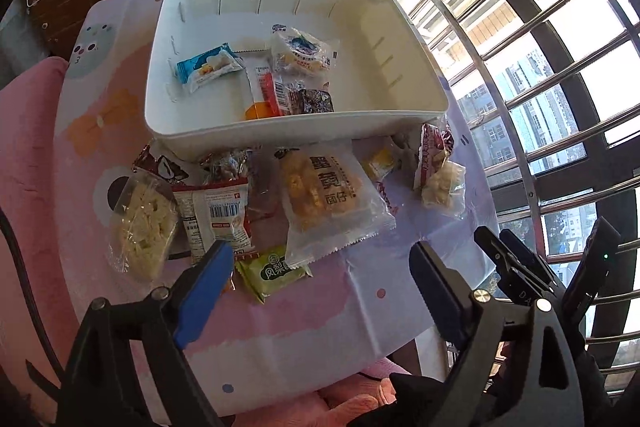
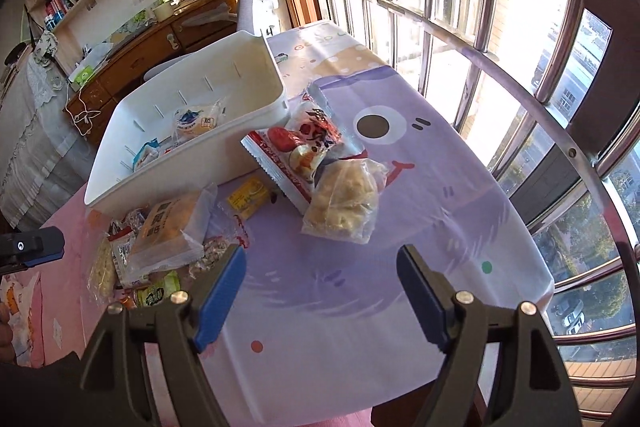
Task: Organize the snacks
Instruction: 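Move left gripper to the crab-roe cracker bag while right approaches the clear puff bag, then grasp the crab-roe cracker bag with left gripper while right grasps the clear puff bag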
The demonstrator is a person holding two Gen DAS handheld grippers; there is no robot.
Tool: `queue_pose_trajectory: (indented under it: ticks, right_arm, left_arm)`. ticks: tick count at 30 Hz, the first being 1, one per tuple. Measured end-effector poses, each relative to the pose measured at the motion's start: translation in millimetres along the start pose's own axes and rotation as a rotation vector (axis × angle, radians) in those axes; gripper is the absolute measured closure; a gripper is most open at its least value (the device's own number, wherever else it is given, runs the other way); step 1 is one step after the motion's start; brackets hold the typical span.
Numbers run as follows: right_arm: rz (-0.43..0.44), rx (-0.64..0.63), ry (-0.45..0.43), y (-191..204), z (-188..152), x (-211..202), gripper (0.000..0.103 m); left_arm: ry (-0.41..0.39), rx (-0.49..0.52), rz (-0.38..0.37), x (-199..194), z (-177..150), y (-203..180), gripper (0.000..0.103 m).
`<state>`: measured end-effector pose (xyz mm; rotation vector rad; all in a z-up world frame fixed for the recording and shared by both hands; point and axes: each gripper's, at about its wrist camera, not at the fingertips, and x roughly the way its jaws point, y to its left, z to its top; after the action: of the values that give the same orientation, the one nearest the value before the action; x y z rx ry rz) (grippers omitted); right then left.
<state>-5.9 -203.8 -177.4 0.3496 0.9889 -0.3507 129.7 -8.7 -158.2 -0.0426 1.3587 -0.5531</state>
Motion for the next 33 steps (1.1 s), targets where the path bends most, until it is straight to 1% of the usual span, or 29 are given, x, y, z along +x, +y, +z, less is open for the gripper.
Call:
queue_pose_trajectory:
  ticks: [7, 13, 18, 27, 30, 33]
  right_arm:
    - [0.000, -0.004, 0.061, -12, 17, 35, 0.025]
    - [0.018, -0.058, 0.122, -13, 31, 66, 0.025]
    - [0.037, -0.113, 0.179, -14, 41, 90, 0.025]
    - [0.061, -0.248, 0.217, -8, 48, 112, 0.025]
    - [0.064, -0.307, 0.222, -2, 50, 115, 0.025]
    - [0.061, -0.377, 0.226, 4, 49, 118, 0.025]
  left_arm:
    - [0.093, -0.047, 0.076, 36, 16, -11, 0.013]
    - [0.156, -0.076, 0.125, 65, 32, -19, 0.011]
    - [0.210, -0.085, 0.182, 90, 45, -27, 0.010]
    - [0.275, -0.111, 0.241, 127, 60, -37, 0.010]
    - [0.284, -0.119, 0.284, 138, 65, -40, 0.010]
    - [0.294, -0.144, 0.311, 148, 71, -40, 0.010]
